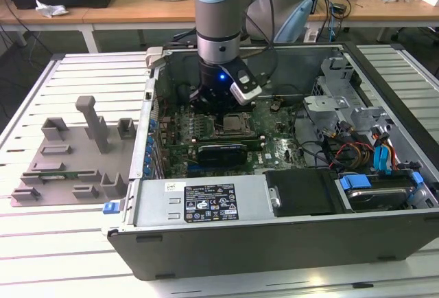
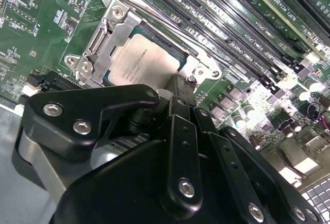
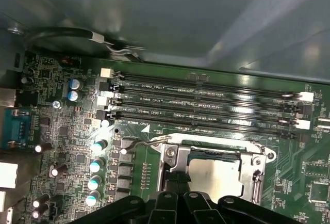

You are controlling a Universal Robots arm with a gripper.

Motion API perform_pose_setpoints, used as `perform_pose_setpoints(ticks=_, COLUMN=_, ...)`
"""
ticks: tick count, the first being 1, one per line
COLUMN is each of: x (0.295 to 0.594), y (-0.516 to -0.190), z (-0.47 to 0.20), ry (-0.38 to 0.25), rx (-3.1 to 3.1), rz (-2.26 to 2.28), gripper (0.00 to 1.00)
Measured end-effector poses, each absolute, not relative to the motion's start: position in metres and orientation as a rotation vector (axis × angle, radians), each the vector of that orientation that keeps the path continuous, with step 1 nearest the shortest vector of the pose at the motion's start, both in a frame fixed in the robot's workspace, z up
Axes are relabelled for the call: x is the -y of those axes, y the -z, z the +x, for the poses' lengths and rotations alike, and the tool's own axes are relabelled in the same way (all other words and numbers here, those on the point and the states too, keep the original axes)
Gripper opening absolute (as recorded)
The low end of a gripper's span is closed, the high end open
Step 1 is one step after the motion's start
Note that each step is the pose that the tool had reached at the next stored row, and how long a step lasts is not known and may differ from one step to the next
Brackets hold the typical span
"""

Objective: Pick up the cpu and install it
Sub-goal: 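Close the cpu cover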

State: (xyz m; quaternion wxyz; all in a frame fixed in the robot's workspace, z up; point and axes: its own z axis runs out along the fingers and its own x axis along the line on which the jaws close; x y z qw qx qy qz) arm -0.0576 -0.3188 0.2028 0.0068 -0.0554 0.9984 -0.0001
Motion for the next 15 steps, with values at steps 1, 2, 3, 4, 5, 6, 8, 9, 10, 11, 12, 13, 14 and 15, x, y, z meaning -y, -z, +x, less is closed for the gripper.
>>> perform_pose_setpoints(ticks=1, x=0.3188, y=-0.2027, z=-0.0579, ry=0.000, rx=-3.123, rz=-0.173, gripper=0.11)
perform_pose_setpoints(ticks=2, x=0.3188, y=-0.2025, z=-0.0583, ry=0.000, rx=-3.123, rz=-0.173, gripper=0.11)
perform_pose_setpoints(ticks=3, x=0.3188, y=-0.2025, z=-0.0584, ry=0.000, rx=-3.123, rz=-0.174, gripper=0.11)
perform_pose_setpoints(ticks=4, x=0.3188, y=-0.2025, z=-0.0584, ry=0.000, rx=-3.123, rz=-0.174, gripper=0.11)
perform_pose_setpoints(ticks=5, x=0.3188, y=-0.2025, z=-0.0584, ry=0.000, rx=-3.123, rz=-0.173, gripper=0.11)
perform_pose_setpoints(ticks=6, x=0.3188, y=-0.2025, z=-0.0584, ry=0.000, rx=-3.123, rz=-0.173, gripper=0.11)
perform_pose_setpoints(ticks=8, x=0.3187, y=-0.2029, z=-0.0584, ry=0.000, rx=-3.123, rz=-0.173, gripper=0.11)
perform_pose_setpoints(ticks=9, x=0.3187, y=-0.2036, z=-0.0584, ry=-0.001, rx=-3.123, rz=-0.173, gripper=0.11)
perform_pose_setpoints(ticks=10, x=0.3186, y=-0.2045, z=-0.0583, ry=-0.002, rx=-3.122, rz=-0.173, gripper=0.11)
perform_pose_setpoints(ticks=11, x=0.3186, y=-0.2060, z=-0.0584, ry=0.000, rx=-3.123, rz=-0.173, gripper=0.11)
perform_pose_setpoints(ticks=12, x=0.3186, y=-0.2068, z=-0.0584, ry=0.000, rx=-3.123, rz=-0.173, gripper=0.11)
perform_pose_setpoints(ticks=13, x=0.3186, y=-0.2078, z=-0.0584, ry=0.000, rx=-3.123, rz=-0.173, gripper=0.11)
perform_pose_setpoints(ticks=14, x=0.3186, y=-0.2089, z=-0.0584, ry=0.000, rx=-3.123, rz=-0.173, gripper=0.11)
perform_pose_setpoints(ticks=15, x=0.3185, y=-0.2122, z=-0.0584, ry=0.000, rx=-3.123, rz=-0.173, gripper=0.11)
